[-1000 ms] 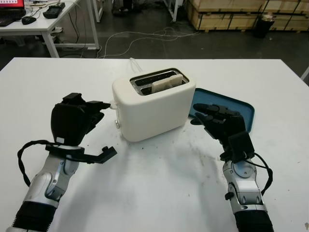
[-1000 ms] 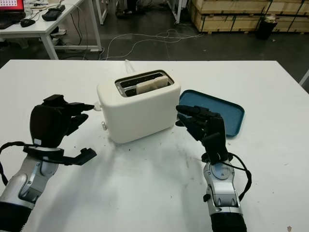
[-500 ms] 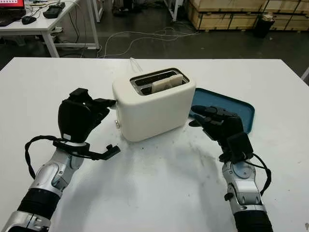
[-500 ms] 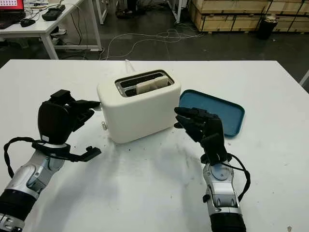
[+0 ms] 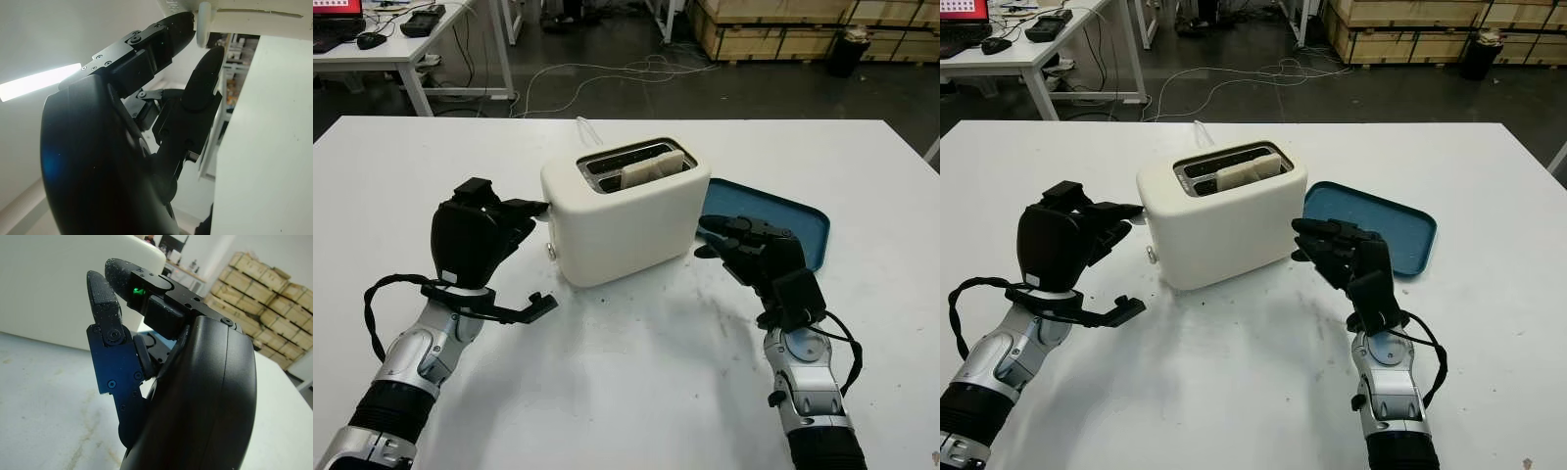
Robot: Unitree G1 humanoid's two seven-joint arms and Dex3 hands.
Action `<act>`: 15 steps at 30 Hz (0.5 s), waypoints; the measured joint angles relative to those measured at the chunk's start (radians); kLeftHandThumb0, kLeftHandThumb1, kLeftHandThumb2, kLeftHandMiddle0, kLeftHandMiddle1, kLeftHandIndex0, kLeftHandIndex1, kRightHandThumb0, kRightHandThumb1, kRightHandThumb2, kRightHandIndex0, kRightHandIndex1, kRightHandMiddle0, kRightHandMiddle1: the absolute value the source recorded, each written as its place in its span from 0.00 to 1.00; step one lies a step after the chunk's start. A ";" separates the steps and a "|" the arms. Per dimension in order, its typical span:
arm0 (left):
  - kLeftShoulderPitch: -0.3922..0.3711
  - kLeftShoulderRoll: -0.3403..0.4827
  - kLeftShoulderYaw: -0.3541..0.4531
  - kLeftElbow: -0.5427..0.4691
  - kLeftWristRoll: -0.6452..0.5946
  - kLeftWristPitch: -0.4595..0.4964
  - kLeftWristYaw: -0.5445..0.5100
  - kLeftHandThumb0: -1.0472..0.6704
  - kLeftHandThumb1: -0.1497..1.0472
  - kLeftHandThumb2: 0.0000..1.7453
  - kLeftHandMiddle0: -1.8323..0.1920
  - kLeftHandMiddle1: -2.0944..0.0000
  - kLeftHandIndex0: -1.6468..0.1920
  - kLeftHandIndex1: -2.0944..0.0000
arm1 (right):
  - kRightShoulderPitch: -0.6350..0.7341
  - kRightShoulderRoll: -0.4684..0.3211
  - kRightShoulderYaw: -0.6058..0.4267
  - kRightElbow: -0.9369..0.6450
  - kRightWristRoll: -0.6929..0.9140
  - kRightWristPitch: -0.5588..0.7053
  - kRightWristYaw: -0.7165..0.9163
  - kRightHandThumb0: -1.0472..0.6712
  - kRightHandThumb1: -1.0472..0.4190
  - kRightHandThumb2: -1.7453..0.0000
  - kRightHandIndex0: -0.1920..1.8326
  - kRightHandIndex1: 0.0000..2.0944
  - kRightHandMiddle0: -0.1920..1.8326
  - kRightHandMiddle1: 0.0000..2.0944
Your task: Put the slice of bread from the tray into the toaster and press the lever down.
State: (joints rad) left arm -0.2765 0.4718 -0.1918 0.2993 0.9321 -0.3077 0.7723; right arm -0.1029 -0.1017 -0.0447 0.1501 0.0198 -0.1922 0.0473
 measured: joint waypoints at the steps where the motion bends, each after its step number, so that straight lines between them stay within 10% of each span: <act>1: 0.000 0.000 0.000 0.000 0.000 0.000 -0.001 0.52 0.72 0.00 0.50 0.36 0.24 0.98 | 0.001 0.000 0.000 -0.001 0.000 0.000 0.000 0.33 0.13 1.00 0.61 0.35 0.70 0.00; 15: -0.003 0.011 -0.064 0.044 -0.048 -0.011 -0.090 0.52 0.71 0.00 0.50 0.40 0.22 0.98 | 0.004 0.000 -0.002 -0.001 0.000 0.000 0.000 0.33 0.13 1.00 0.62 0.35 0.70 0.00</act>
State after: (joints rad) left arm -0.2797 0.4823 -0.2557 0.3431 0.8837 -0.3185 0.6826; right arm -0.0987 -0.1017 -0.0463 0.1496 0.0196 -0.1922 0.0472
